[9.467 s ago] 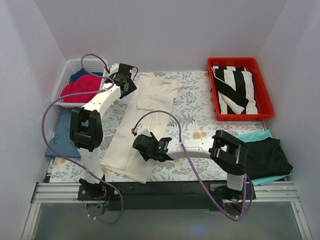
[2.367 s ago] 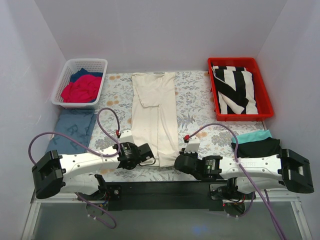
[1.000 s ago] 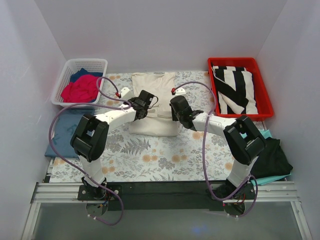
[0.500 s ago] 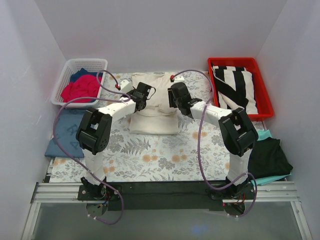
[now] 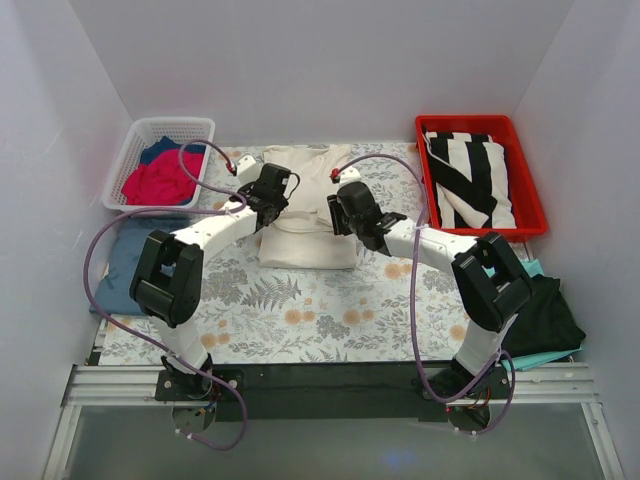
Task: Fold and stack the t-shirts
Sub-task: Fold the tshirt
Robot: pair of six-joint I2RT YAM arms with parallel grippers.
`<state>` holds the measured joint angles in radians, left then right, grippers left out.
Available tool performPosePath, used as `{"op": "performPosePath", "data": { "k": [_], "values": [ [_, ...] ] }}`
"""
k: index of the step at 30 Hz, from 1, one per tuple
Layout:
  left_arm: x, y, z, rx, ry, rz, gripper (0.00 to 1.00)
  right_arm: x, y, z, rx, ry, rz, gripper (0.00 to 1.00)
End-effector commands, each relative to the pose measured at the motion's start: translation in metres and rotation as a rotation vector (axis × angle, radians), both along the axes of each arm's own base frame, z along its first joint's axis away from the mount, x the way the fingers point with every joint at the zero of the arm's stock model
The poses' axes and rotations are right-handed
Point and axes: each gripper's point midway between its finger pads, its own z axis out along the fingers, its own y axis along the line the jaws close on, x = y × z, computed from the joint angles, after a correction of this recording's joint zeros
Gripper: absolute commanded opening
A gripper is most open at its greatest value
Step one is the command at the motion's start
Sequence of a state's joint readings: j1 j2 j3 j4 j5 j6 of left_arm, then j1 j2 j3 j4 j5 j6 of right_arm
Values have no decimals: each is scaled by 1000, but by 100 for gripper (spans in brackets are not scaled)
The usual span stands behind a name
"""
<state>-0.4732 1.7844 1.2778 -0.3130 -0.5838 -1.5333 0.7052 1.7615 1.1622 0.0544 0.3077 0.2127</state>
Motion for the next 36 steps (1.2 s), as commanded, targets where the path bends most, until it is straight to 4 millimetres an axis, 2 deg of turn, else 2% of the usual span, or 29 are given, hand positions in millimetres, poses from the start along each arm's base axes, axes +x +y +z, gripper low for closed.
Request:
{"op": "performPosePath", "data": {
  "k": [1,8,12,17,21,26,28,29,31,33,35,36],
  "values": [
    [-26,-12,-9,-41,73,-124,36,-16,12,5,43,5,30,45],
    [-52,-11,-44,-51,174,-146,29,-16,22,-23,33,68,43,45],
    [-50,-12,-54,-47,192,-143,24,-10,24,-33,16,75,28,45],
    [-41,-14,-64,-30,205,-133,24,2,24,-45,-17,76,15,45],
    [-28,-17,-67,-8,205,-128,24,14,25,-46,-20,69,1,45],
    [-2,-19,-51,3,150,-101,25,35,19,-38,-32,34,-21,45],
    [6,-18,-53,23,150,-92,25,45,16,-35,-35,26,-31,45],
    [15,-19,-44,18,127,-85,25,53,18,-31,-39,12,-29,45],
    [24,-13,-47,40,125,-57,25,65,13,-30,-53,0,-38,45],
    [38,-7,-40,40,97,-27,26,80,10,-28,-83,-20,-37,45],
    [52,5,-46,67,91,-4,26,97,4,-23,-89,-22,-43,45],
    [62,8,-38,58,70,6,26,104,-5,-24,-107,-13,-52,45]
  ]
}}
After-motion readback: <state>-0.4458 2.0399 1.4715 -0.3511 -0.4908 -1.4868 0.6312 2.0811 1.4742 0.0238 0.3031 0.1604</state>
